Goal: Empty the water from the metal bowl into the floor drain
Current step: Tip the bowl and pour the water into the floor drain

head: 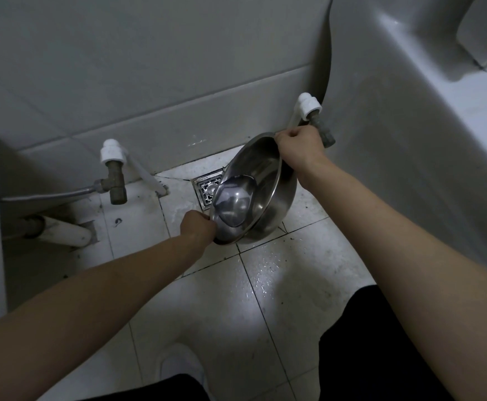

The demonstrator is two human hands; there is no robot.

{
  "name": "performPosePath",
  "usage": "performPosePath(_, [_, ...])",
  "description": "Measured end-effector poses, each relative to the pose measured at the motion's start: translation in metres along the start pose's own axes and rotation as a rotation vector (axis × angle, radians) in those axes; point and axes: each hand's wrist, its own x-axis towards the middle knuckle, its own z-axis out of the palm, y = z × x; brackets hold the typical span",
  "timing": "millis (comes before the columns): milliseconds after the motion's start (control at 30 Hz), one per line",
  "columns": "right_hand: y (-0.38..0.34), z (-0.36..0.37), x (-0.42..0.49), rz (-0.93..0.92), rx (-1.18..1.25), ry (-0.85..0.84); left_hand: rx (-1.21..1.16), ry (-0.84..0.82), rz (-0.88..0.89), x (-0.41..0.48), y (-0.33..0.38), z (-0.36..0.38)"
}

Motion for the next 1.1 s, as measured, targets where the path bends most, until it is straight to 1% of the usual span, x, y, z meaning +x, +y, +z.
performPosePath(467, [-0.002,0.001,-0.001,-0.024,-0.091,-0.036,0.015,-0.019,-0.023,-0.004,-0.004,0.0])
performPosePath(1100, [-0.004,0.001,-0.004,-0.035,-0.099,-0.082,0.02,-0.047,-0.032,-0.009,-0.001,-0.002])
